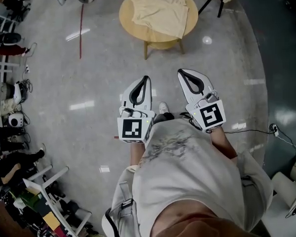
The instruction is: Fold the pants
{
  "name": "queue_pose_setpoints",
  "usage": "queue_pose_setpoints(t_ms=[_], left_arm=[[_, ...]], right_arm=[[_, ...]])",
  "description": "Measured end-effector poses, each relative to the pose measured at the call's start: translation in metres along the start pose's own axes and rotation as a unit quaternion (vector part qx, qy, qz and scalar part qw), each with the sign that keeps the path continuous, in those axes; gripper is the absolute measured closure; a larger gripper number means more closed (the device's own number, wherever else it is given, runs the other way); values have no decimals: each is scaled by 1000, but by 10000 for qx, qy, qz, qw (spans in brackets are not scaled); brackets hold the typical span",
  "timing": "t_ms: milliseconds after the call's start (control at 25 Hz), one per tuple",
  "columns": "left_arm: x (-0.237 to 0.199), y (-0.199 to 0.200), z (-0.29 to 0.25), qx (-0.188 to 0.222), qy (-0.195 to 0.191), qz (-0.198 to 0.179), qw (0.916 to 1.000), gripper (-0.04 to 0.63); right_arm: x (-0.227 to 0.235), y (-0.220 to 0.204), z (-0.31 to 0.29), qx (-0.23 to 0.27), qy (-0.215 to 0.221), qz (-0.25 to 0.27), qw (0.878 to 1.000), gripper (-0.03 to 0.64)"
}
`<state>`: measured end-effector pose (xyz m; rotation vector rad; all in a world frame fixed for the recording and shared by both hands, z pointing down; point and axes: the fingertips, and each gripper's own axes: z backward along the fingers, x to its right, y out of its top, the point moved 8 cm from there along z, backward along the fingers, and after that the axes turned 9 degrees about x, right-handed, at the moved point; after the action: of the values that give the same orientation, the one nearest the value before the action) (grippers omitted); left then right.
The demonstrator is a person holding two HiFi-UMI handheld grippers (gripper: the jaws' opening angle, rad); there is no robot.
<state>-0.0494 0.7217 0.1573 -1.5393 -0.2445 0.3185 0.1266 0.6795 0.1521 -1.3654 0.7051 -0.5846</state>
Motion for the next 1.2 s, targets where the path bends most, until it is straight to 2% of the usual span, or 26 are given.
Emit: queue_pose_setpoints(t_ms=[80, 200, 520, 840, 1200], left_arm=[[-16, -4, -1, -71, -67, 43, 9999, 588], [-36, -6, -7, 29, -134, 93, 9999, 588], [-63, -14, -34, -32, -274, 183, 9995, 588], [-81, -26, -79, -155, -268, 216, 9993, 588], [-107, -38, -156, -313, -207, 223, 9990, 588]], right_arm=[[-4, -1, -13, -30, -95, 47, 9999, 609], [-6, -6, -27, -139, -269, 48, 9995, 609], [7, -15, -54, -441, -499, 32, 9978, 609], [46, -32, -89, -376, -466, 84, 9982, 609], [108, -46, -140, -568, -474, -103, 9972, 609]])
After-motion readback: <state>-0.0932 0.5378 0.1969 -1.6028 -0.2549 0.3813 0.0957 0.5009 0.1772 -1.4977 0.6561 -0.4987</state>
